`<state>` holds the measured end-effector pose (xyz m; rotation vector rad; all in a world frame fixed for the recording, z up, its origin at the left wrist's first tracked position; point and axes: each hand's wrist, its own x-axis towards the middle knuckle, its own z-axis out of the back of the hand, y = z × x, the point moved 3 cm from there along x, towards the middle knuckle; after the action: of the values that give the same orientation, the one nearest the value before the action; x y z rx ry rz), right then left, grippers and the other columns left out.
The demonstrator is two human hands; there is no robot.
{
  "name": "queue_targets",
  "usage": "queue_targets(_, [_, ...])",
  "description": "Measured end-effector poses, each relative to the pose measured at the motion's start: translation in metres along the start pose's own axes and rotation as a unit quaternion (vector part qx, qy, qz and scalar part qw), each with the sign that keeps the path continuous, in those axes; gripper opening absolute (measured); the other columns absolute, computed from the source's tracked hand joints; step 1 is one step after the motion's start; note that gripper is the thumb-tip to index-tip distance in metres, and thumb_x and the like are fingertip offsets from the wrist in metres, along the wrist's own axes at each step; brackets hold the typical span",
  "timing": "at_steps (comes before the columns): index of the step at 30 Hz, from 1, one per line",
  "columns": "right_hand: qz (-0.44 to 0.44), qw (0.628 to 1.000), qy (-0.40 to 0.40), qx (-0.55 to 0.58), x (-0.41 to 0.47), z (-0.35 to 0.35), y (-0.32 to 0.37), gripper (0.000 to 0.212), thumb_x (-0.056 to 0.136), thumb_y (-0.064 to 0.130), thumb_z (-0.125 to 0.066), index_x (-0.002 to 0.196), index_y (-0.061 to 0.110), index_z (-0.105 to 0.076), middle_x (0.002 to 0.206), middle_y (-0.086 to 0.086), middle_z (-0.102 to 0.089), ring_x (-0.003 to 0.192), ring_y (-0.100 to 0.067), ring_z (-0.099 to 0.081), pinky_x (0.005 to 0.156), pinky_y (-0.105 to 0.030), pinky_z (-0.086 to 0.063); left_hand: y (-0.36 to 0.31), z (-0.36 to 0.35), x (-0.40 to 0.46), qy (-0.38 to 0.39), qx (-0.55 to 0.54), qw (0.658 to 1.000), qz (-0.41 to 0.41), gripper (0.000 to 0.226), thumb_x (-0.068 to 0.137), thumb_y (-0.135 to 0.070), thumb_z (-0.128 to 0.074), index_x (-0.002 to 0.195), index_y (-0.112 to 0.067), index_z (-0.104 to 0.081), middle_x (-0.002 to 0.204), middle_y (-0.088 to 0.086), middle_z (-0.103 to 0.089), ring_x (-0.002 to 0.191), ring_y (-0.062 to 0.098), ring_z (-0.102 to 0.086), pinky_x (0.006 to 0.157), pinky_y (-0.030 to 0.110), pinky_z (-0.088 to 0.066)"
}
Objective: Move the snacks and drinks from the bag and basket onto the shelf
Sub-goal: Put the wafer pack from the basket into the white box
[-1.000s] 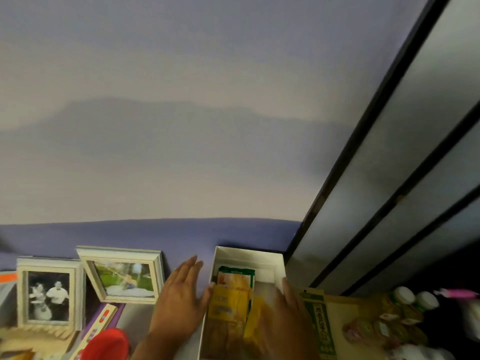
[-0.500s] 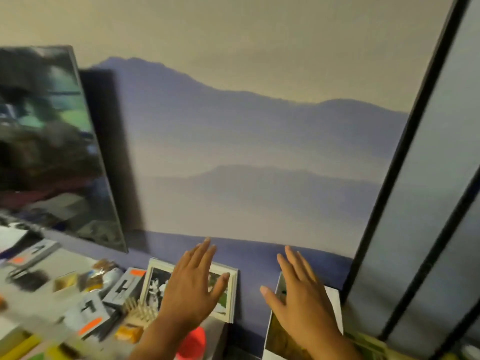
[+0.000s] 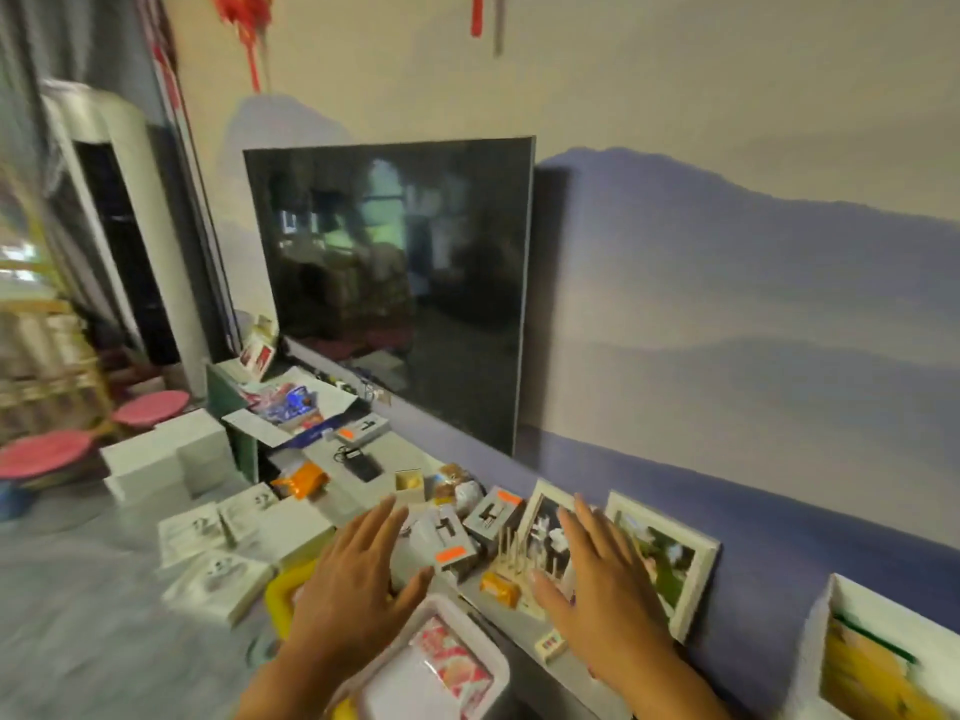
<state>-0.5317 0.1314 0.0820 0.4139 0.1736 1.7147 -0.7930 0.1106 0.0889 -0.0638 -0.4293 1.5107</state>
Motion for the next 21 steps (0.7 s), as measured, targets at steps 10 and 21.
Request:
queue_targets(10, [-0.002, 0.999, 0.041, 0.022, 0.030, -0.123, 0.195, 0.084, 0.086, 0.078, -0.033, 0.154, 0.039, -0.003, 0.162, 0.019, 0.010, 0.151, -0.014, -0.002, 0.119, -0.036, -0.020, 0.232, 0.061, 0.005, 0.011, 0.025, 0.999, -0.044, 0.086, 0.084, -0.082, -0.015, 0.154, -0.033, -0.022, 0.163, -0.010, -0.015, 0.149, 0.015, -0.017, 0.119, 0.036, -0.015])
queue_targets(21, [-0.210, 0.976, 0.058, 0.000, 0.047, -0.175, 0.123, 0.089, 0.084, 0.074, -0.043, 0.155, 0.037, -0.003, 0.164, 0.013, -0.001, 0.151, -0.019, -0.009, 0.119, -0.043, -0.028, 0.251, -0.056, 0.096, 0.126, -0.021, 0.980, -0.155, 0.092, 0.079, -0.086, -0.015, 0.154, -0.034, -0.019, 0.162, -0.011, -0.018, 0.148, 0.016, -0.019, 0.118, 0.038, -0.028])
